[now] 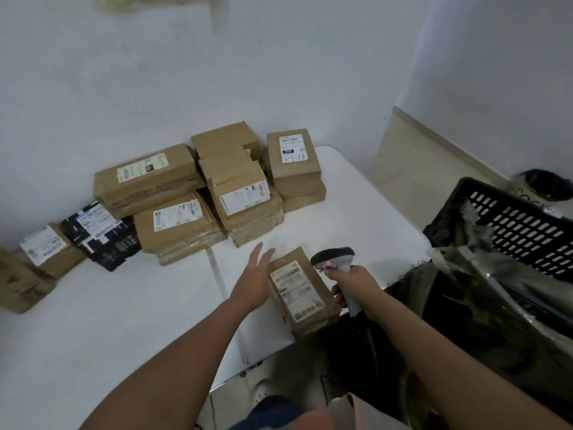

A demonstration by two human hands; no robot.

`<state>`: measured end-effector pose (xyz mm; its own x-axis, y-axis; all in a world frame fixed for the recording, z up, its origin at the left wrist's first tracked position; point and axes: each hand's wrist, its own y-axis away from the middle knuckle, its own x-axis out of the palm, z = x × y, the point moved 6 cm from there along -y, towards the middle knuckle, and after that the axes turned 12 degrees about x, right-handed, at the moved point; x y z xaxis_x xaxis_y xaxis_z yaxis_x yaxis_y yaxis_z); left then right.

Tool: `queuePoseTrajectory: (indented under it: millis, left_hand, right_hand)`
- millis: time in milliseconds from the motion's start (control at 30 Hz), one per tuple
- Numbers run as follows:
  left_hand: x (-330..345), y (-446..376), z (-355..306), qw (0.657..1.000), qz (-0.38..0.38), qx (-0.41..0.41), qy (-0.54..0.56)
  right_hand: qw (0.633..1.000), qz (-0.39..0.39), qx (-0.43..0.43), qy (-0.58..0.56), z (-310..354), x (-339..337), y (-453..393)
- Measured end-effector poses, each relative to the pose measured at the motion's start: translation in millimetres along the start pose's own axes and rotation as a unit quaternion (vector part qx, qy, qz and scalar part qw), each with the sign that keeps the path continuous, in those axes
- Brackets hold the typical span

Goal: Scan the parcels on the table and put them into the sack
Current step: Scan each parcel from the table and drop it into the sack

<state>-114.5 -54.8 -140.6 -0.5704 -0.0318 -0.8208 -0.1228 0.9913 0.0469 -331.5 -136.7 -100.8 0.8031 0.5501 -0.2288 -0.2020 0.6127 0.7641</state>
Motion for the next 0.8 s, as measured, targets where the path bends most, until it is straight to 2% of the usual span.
queuePoseTrajectory:
  millis: [67, 133, 200, 233, 267, 333, 567, 667, 800]
  left_hand:
    - [3, 5, 1, 0.988, -0.053, -0.117, 0.090]
    - [14, 16, 9, 0.949, -0.061, -0.248, 0.183]
    - [36, 31, 10, 0.893, 0.007, -0.345, 0.290]
    - [48, 39, 5, 0.865, 0.059, -0.368, 0.337]
    - [58, 45, -2, 0.841, 0.103, -0.380, 0.370]
    - [72, 50, -9, 0.819, 0.130, -0.384, 0.407]
    - [87, 49, -21, 0.776, 0.074, -0.366, 0.508]
    - [90, 50, -26, 0.734, 0.043, -0.371, 0.568]
    - [88, 44, -33, 0.731, 0.015, -0.359, 0.580]
  right_hand:
    - [1.000, 0.000, 0.002, -0.009, 0, -6, 3]
    - [1.000, 0.007, 0.005, -0.024, 3, -9, 6]
    - [1.000, 0.009, 0.006, -0.023, 6, -10, 10]
    - [1.000, 0.011, 0.005, -0.019, 8, -9, 12]
    - [1.000, 0.013, 0.003, -0.013, 10, -8, 14]
    - [1.000, 0.016, -0.001, 0.003, 16, -4, 20]
    - [0.997, 0.027, -0.009, 0.072, 37, 14, 40]
    - [0.997, 0.031, -0.013, 0.076, 41, 20, 45]
    - [0.995, 0.018, -0.021, 0.095, 45, 19, 46]
